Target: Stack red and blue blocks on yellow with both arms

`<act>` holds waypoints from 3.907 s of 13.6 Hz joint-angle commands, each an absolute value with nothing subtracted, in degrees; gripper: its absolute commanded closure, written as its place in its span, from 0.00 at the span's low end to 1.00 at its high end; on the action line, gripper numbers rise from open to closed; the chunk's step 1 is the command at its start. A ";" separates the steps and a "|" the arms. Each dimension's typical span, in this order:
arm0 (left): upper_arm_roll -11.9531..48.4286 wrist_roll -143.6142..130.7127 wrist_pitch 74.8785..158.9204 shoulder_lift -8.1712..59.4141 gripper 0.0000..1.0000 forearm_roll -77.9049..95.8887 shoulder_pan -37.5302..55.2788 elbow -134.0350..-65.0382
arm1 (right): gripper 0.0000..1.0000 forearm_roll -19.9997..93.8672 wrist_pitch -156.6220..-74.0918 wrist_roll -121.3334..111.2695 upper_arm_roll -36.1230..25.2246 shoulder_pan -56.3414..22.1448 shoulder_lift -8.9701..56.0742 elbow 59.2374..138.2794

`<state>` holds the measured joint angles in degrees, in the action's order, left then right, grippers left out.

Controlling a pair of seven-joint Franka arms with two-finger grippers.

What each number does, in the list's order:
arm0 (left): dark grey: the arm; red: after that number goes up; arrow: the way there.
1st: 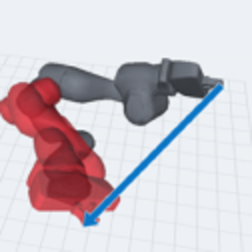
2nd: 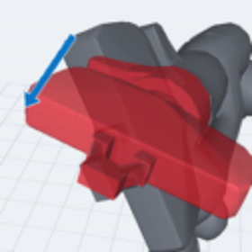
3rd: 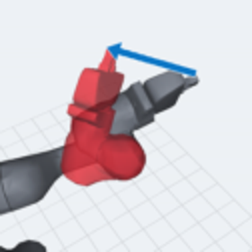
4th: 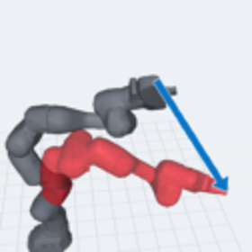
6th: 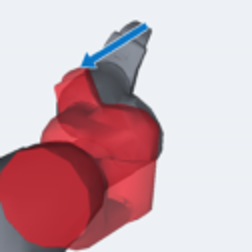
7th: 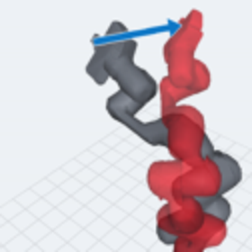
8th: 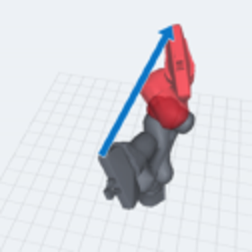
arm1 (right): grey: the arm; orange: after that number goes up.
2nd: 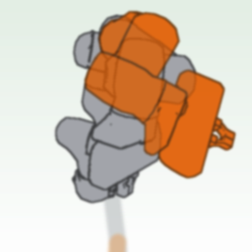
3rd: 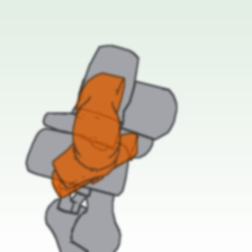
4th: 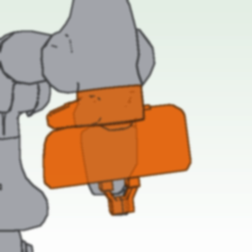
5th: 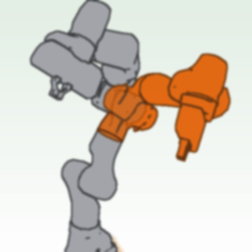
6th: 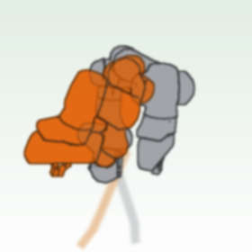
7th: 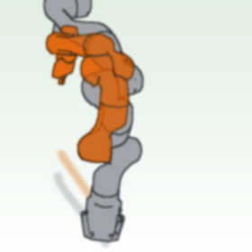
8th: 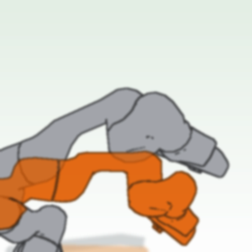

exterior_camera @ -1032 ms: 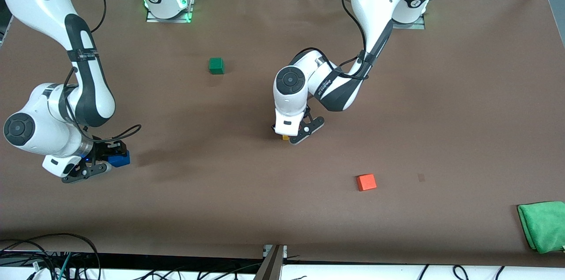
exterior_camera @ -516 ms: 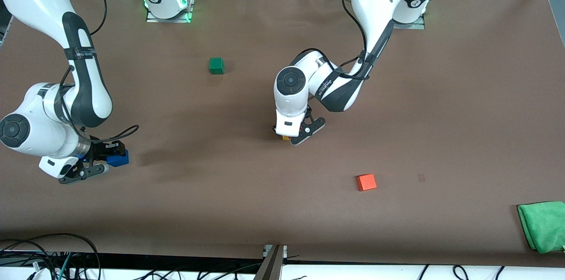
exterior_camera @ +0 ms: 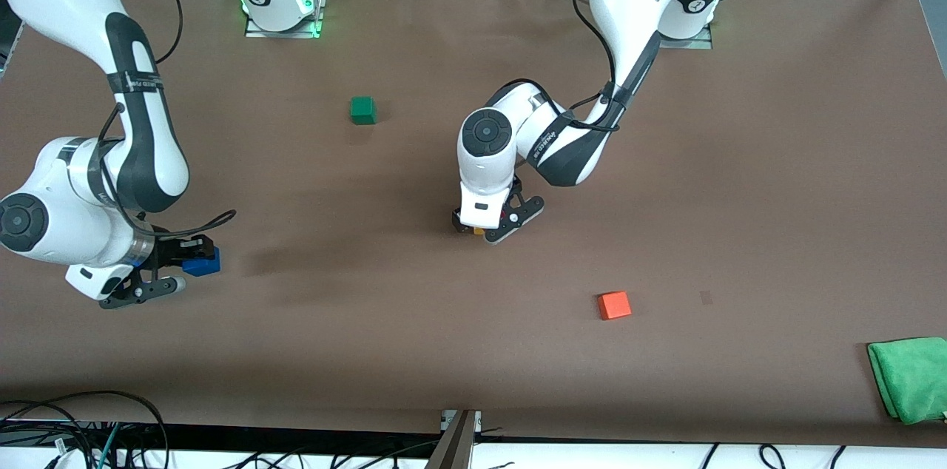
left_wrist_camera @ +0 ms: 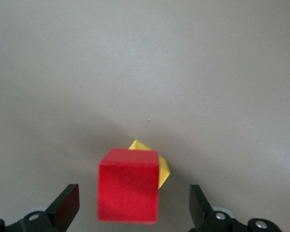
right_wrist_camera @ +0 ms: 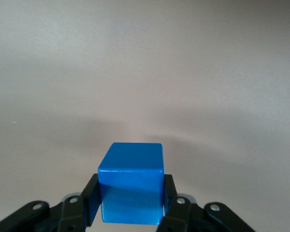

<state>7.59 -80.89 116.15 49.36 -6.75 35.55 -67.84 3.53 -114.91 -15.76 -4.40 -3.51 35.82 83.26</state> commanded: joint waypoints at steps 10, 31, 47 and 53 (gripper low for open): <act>7.38 -23.54 78.40 31.48 0.00 0.53 14.01 -65.47 | 0.67 4.31 -109.34 -0.29 -1.95 -9.49 34.45 78.31; -4.71 14.41 88.16 28.48 0.00 -0.73 -0.37 -74.27 | 0.68 -2.20 -116.90 39.72 1.93 -37.08 45.44 63.90; -11.96 6.25 74.71 14.07 0.00 8.96 6.15 -73.65 | 0.68 -2.55 -120.76 41.56 0.97 -42.98 48.86 62.84; -3.44 -5.53 75.23 13.45 0.00 8.53 5.54 -73.48 | 0.64 -2.64 -121.20 42.71 0.88 -43.68 49.22 62.93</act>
<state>-6.11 -2.84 74.77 14.61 8.56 6.49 -72.14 -1.44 -121.23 41.18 1.53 -42.99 47.90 65.14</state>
